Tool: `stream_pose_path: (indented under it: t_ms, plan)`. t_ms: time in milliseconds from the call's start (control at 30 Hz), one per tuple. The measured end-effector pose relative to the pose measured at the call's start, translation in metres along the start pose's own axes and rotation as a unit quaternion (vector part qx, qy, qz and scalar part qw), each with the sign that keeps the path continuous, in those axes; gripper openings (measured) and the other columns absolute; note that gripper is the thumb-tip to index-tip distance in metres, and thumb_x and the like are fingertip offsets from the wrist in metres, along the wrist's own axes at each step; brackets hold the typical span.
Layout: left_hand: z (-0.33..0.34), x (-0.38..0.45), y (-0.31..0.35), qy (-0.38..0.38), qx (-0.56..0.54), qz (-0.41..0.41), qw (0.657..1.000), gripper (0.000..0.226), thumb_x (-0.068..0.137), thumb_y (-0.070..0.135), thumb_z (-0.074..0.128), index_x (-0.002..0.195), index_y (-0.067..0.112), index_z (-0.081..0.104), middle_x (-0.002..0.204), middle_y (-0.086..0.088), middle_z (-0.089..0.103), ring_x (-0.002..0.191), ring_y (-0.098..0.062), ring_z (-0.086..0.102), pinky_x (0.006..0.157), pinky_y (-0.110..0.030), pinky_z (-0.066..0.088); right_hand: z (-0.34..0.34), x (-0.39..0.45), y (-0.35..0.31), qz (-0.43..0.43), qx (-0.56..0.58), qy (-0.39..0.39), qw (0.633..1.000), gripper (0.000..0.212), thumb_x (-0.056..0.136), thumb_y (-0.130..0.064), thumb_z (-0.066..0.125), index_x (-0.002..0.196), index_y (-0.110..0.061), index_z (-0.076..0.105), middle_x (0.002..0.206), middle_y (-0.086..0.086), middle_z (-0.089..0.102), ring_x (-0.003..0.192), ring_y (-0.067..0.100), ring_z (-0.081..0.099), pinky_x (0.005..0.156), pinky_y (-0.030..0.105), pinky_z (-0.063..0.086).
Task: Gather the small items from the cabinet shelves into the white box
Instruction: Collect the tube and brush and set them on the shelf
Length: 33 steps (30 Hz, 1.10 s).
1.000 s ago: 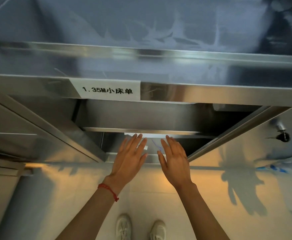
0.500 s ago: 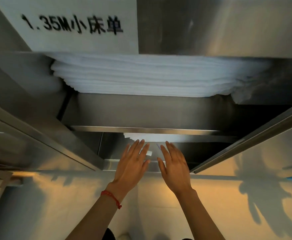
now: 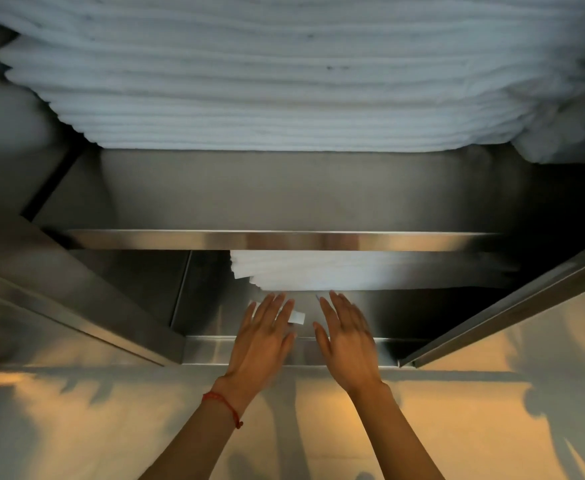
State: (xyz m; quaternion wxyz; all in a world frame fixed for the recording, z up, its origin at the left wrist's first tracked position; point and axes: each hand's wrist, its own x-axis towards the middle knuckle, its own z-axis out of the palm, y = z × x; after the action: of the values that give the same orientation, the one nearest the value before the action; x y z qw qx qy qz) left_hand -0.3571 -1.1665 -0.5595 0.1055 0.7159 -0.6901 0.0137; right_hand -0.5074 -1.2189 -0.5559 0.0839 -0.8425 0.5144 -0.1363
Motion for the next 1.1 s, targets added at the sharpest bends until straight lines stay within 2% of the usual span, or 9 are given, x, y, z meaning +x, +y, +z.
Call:
stream_pose_path:
  t_ms: [67, 167, 267, 433, 533, 733, 800, 867, 1100]
  plan:
    - [0.023, 0.002, -0.005, 0.016, 0.011, 0.007, 1.0, 0.049, 0.079, 0.031, 0.071, 0.121, 0.008, 0.062, 0.123, -0.014, 0.062, 0.111, -0.03, 0.061, 0.09, -0.053, 0.044, 0.018, 0.003, 0.006, 0.004, 0.001, -0.001, 1.0, 0.067, 0.102, -0.045, 0.009, 0.117, -0.012, 0.067, 0.122, 0.01, 0.064, 0.11, 0.026, 0.062, 0.095, 0.04, 0.038]
    - [0.052, 0.004, -0.012, 0.001, 0.017, 0.002, 1.0, 0.049, 0.085, 0.035, 0.044, 0.126, 0.009, 0.054, 0.125, -0.013, 0.061, 0.114, -0.028, 0.059, 0.093, -0.053, 0.04, 0.048, 0.002, 0.015, -0.003, -0.005, -0.001, 1.0, 0.065, 0.102, -0.044, 0.01, 0.118, -0.014, 0.065, 0.122, 0.01, 0.064, 0.111, 0.025, 0.062, 0.095, 0.04, 0.037]
    - [0.081, 0.007, -0.016, -0.017, -0.014, -0.023, 0.999, 0.053, 0.085, 0.034, 0.037, 0.126, 0.006, 0.056, 0.126, -0.014, 0.06, 0.116, -0.029, 0.058, 0.091, -0.054, 0.043, 0.078, 0.006, 0.025, -0.007, -0.005, -0.006, 1.0, 0.062, 0.101, -0.042, 0.012, 0.119, -0.013, 0.065, 0.122, 0.009, 0.064, 0.112, 0.024, 0.062, 0.096, 0.038, 0.037]
    - [0.134, 0.006, -0.032, -0.008, -0.004, -0.018, 1.0, 0.048, 0.086, 0.034, 0.046, 0.121, 0.005, 0.062, 0.123, -0.014, 0.062, 0.113, -0.029, 0.06, 0.094, -0.053, 0.041, 0.126, 0.018, 0.039, -0.011, -0.018, 0.027, 0.999, 0.047, 0.091, -0.036, 0.035, 0.113, -0.01, 0.068, 0.117, 0.011, 0.066, 0.108, 0.025, 0.064, 0.093, 0.04, 0.044]
    - [0.157, 0.005, -0.041, 0.007, 0.007, -0.02, 1.0, 0.05, 0.076, 0.032, 0.058, 0.118, 0.006, 0.064, 0.12, -0.014, 0.064, 0.11, -0.029, 0.062, 0.094, -0.053, 0.039, 0.15, 0.017, 0.041, -0.014, -0.017, 0.041, 0.999, 0.056, 0.1, -0.037, 0.021, 0.113, -0.009, 0.067, 0.117, 0.011, 0.066, 0.109, 0.025, 0.063, 0.092, 0.042, 0.047]
    - [0.193, 0.004, -0.051, 0.006, 0.005, -0.018, 1.0, 0.05, 0.085, 0.034, 0.037, 0.117, 0.008, 0.066, 0.121, -0.012, 0.063, 0.112, -0.027, 0.061, 0.097, -0.047, 0.042, 0.193, 0.017, 0.05, -0.013, -0.005, 0.065, 0.998, 0.049, 0.096, -0.034, 0.03, 0.112, -0.007, 0.067, 0.12, 0.015, 0.064, 0.108, 0.03, 0.063, 0.088, 0.043, 0.05]
    - [0.206, 0.006, -0.052, 0.003, 0.006, -0.015, 1.0, 0.051, 0.086, 0.032, 0.035, 0.119, 0.007, 0.064, 0.124, -0.013, 0.061, 0.115, -0.029, 0.059, 0.105, -0.043, 0.032, 0.202, 0.015, 0.056, -0.02, -0.011, 0.072, 0.997, 0.056, 0.101, -0.035, 0.02, 0.113, -0.005, 0.066, 0.119, 0.017, 0.063, 0.109, 0.032, 0.062, 0.089, 0.045, 0.049]
    - [0.216, 0.009, -0.052, 0.002, 0.001, -0.01, 1.0, 0.051, 0.086, 0.031, 0.035, 0.122, 0.007, 0.062, 0.128, -0.014, 0.059, 0.118, -0.029, 0.057, 0.104, -0.044, 0.028, 0.208, 0.015, 0.062, -0.03, -0.012, 0.08, 0.996, 0.047, 0.097, -0.03, 0.03, 0.115, -0.004, 0.064, 0.122, 0.018, 0.061, 0.113, 0.033, 0.059, 0.093, 0.047, 0.046]
    - [0.239, 0.03, -0.057, 0.025, -0.001, -0.003, 1.0, 0.054, 0.083, 0.03, 0.035, 0.125, 0.005, 0.058, 0.129, -0.016, 0.058, 0.118, -0.031, 0.056, 0.096, -0.054, 0.039, 0.225, 0.023, 0.08, -0.044, -0.038, 0.121, 0.991, 0.043, 0.091, -0.025, 0.037, 0.117, -0.003, 0.063, 0.126, 0.016, 0.059, 0.118, 0.033, 0.056, 0.102, 0.048, 0.038]
